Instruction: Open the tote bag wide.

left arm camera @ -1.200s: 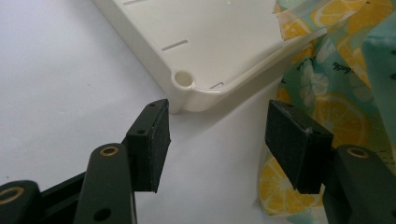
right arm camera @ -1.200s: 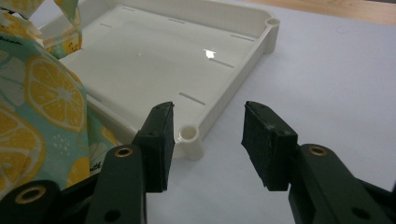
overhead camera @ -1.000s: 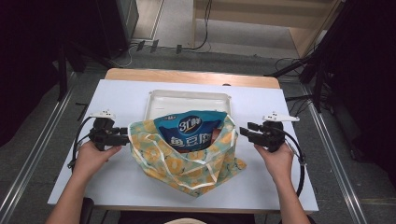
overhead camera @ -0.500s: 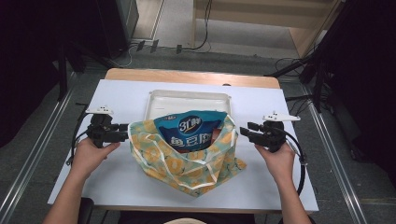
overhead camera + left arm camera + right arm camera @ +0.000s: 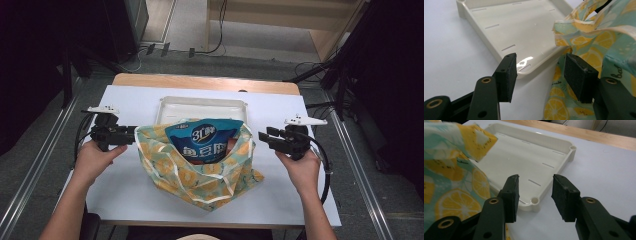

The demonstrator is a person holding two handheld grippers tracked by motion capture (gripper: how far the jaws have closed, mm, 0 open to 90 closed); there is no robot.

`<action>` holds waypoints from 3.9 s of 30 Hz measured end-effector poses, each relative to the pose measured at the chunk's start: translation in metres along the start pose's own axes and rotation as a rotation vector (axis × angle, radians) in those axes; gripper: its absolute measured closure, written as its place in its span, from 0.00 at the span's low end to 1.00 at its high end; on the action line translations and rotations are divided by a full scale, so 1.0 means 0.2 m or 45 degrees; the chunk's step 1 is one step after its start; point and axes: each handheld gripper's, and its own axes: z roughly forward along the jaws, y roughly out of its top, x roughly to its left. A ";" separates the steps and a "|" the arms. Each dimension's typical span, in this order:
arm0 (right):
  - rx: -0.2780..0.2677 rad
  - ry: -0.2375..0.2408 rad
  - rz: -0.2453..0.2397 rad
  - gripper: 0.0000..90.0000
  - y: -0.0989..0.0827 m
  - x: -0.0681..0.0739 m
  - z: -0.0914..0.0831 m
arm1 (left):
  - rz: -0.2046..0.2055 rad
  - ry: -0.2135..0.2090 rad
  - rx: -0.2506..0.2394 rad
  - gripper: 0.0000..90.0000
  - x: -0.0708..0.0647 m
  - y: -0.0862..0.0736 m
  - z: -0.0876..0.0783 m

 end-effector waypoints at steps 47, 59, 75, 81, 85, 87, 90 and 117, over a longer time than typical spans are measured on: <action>0.028 0.241 -0.189 0.64 0.27 0.38 -0.29 | 0.312 -0.127 0.008 0.53 -0.32 0.25 -0.16; 0.053 0.272 -0.169 0.68 0.21 0.38 -0.26 | 0.217 -0.156 0.109 0.39 -0.20 0.16 -0.02; 0.114 0.245 -0.225 1.00 0.21 0.39 -0.29 | 0.230 -0.209 0.151 1.00 -0.23 0.13 -0.01; 0.110 0.217 -0.210 1.00 0.18 0.36 -0.34 | 0.244 -0.209 0.153 1.00 -0.27 0.11 -0.03; 0.139 0.205 -0.198 1.00 0.14 0.34 -0.35 | 0.235 -0.233 0.150 1.00 -0.28 0.09 -0.04; 0.145 0.202 -0.192 1.00 0.12 0.33 -0.35 | 0.243 -0.235 0.159 1.00 -0.28 0.07 -0.04; 0.150 0.201 -0.172 1.00 0.08 0.31 -0.34 | 0.231 -0.224 0.162 1.00 -0.27 0.05 -0.03; 0.187 0.194 -0.081 1.00 -0.22 0.24 -0.16 | 0.125 -0.257 0.203 1.00 -0.19 -0.14 0.10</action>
